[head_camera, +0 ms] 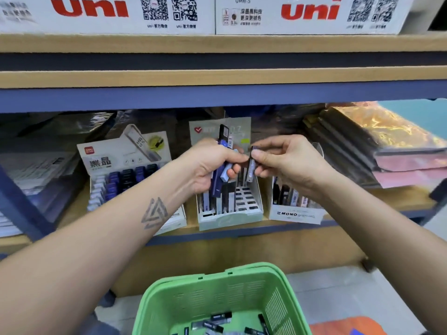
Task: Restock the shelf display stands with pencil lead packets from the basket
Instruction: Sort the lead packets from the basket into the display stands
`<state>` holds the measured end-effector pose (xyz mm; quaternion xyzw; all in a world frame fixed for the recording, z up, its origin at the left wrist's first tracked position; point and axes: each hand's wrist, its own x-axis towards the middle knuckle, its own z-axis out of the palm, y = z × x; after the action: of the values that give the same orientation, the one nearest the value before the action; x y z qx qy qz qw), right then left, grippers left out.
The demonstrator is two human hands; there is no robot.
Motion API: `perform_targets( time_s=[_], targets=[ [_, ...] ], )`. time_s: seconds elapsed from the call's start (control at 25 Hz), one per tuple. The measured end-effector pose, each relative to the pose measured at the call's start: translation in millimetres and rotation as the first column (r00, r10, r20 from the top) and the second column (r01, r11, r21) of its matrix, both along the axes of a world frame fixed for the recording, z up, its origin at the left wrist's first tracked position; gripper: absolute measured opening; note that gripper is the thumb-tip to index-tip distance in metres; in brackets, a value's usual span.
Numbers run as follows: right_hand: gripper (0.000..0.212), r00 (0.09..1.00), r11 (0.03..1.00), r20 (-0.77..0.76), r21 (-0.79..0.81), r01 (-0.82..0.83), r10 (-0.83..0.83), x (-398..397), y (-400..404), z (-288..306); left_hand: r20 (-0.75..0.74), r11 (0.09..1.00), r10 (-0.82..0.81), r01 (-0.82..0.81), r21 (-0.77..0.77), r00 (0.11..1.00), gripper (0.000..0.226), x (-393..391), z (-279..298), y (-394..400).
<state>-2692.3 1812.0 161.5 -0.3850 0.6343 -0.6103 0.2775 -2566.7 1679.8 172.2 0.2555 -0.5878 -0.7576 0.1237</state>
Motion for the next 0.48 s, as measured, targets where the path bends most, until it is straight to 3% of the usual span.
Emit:
perform_targets(
  time_s=[0.2,0.48],
  targets=[
    [0.015,0.998,0.997,0.014,0.032,0.065,-0.065,-24,23,-3,0.05,0.998,-0.063,0.063,0.015,0.997,0.013,-27,-9,14],
    [0.011,0.992,0.995,0.072,0.032,0.099,-0.101,-49,53,2,0.069,0.989,-0.118,0.124,-0.082,0.991,0.02,-51,-14,39]
  ],
)
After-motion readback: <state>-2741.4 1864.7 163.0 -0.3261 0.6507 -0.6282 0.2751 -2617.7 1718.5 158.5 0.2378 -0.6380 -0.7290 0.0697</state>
